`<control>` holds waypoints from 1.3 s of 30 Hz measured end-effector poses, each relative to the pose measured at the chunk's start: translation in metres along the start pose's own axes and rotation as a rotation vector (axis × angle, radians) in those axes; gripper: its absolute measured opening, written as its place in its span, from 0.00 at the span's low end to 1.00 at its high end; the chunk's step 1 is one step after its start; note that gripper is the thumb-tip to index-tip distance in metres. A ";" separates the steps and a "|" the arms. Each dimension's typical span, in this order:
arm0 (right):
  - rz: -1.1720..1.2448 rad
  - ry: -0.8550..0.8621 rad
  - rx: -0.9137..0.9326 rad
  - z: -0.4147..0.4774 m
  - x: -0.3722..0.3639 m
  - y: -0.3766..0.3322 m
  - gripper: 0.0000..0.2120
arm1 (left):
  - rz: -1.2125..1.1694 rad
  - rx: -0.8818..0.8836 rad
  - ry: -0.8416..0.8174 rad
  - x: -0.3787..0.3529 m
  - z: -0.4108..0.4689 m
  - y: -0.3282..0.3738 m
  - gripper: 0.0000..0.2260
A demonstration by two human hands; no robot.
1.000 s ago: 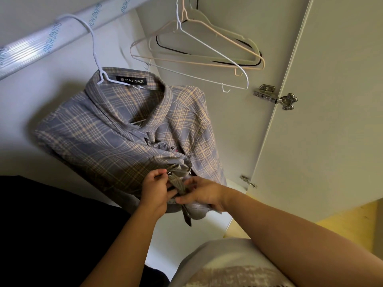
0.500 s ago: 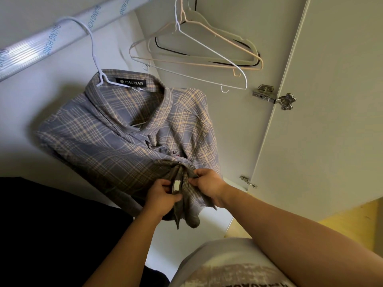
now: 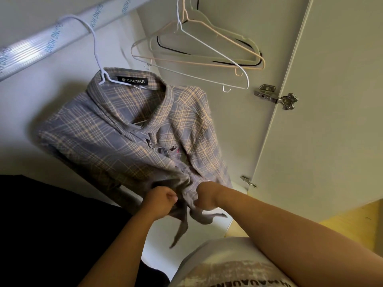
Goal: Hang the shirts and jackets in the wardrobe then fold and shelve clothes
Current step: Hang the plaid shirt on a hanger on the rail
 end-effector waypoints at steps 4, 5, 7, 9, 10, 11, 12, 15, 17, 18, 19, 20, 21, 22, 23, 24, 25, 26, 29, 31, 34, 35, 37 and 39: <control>0.050 0.055 -0.036 0.005 0.005 0.004 0.16 | 0.019 0.027 0.119 0.012 0.002 0.000 0.11; 0.035 0.076 -0.026 0.005 0.008 0.004 0.16 | -0.001 0.032 0.135 0.013 0.002 0.001 0.12; 0.023 0.155 -0.019 0.007 0.014 0.006 0.16 | -0.031 0.031 0.171 0.018 0.002 0.005 0.11; 0.074 0.240 -0.029 0.009 0.022 0.009 0.15 | -0.033 -0.035 0.265 0.029 -0.001 0.016 0.10; 0.107 0.292 -0.043 0.009 0.029 0.012 0.15 | -0.040 -0.087 0.319 0.037 -0.004 0.024 0.08; 0.167 0.359 -0.068 0.009 0.037 0.014 0.15 | -0.057 -0.142 0.375 0.045 -0.007 0.033 0.06; 0.249 0.438 -0.095 0.008 0.047 0.017 0.16 | -0.076 -0.193 0.432 0.055 -0.010 0.042 0.04; 0.467 0.690 -0.122 0.001 0.082 0.026 0.14 | -0.123 -0.323 0.626 0.088 -0.021 0.072 0.04; 0.518 0.816 -0.115 -0.003 0.107 0.029 0.12 | -0.160 -0.405 0.739 0.114 -0.028 0.097 0.03; 0.538 0.862 -0.108 -0.004 0.119 0.029 0.12 | -0.163 -0.447 0.801 0.128 -0.030 0.110 0.04; 0.555 0.897 -0.097 -0.004 0.131 0.028 0.11 | -0.150 -0.483 0.863 0.142 -0.032 0.122 0.05; 0.569 0.922 -0.081 -0.004 0.142 0.026 0.11 | -0.125 -0.503 0.920 0.155 -0.032 0.133 0.07; 0.584 0.935 -0.064 -0.004 0.153 0.024 0.10 | -0.098 -0.508 0.970 0.166 -0.032 0.143 0.09; 0.600 0.938 -0.055 -0.003 0.161 0.022 0.10 | -0.079 -0.502 1.008 0.176 -0.030 0.151 0.12; 0.624 0.932 -0.059 -0.002 0.168 0.021 0.10 | -0.070 -0.482 1.036 0.183 -0.028 0.157 0.14; 0.661 0.919 -0.079 0.000 0.173 0.021 0.12 | -0.067 -0.448 1.050 0.187 -0.026 0.163 0.15; 0.709 0.895 -0.115 0.001 0.175 0.022 0.14 | -0.069 -0.403 1.045 0.189 -0.023 0.166 0.17; 0.756 0.864 -0.156 0.003 0.176 0.024 0.17 | -0.076 -0.354 1.022 0.189 -0.021 0.169 0.19; 0.851 0.756 -0.210 0.007 0.175 0.029 0.23 | -0.103 -0.284 0.959 0.182 -0.018 0.176 0.23; 0.864 0.706 -0.171 0.009 0.174 0.030 0.24 | -0.114 -0.299 0.917 0.176 -0.018 0.181 0.23; 0.802 0.703 -0.132 0.005 0.177 0.033 0.22 | -0.056 -0.350 0.835 0.170 -0.022 0.192 0.23; 0.788 0.703 -0.130 0.004 0.178 0.035 0.21 | 0.004 -0.368 0.817 0.171 -0.024 0.196 0.22; 0.755 0.708 -0.113 0.000 0.180 0.038 0.19 | 0.114 -0.417 0.817 0.175 -0.030 0.202 0.16; 0.717 0.727 -0.077 -0.004 0.181 0.041 0.16 | 0.126 -0.466 0.864 0.185 -0.039 0.208 0.09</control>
Point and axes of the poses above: each hand's wrist, its own z-axis towards the middle knuckle, its own x-axis out of the back of the hand, y = z × x, the point moved 5 cm from there along z, towards the middle knuckle, and after that the axes turned 6 degrees about y, right-handed, at the moved point
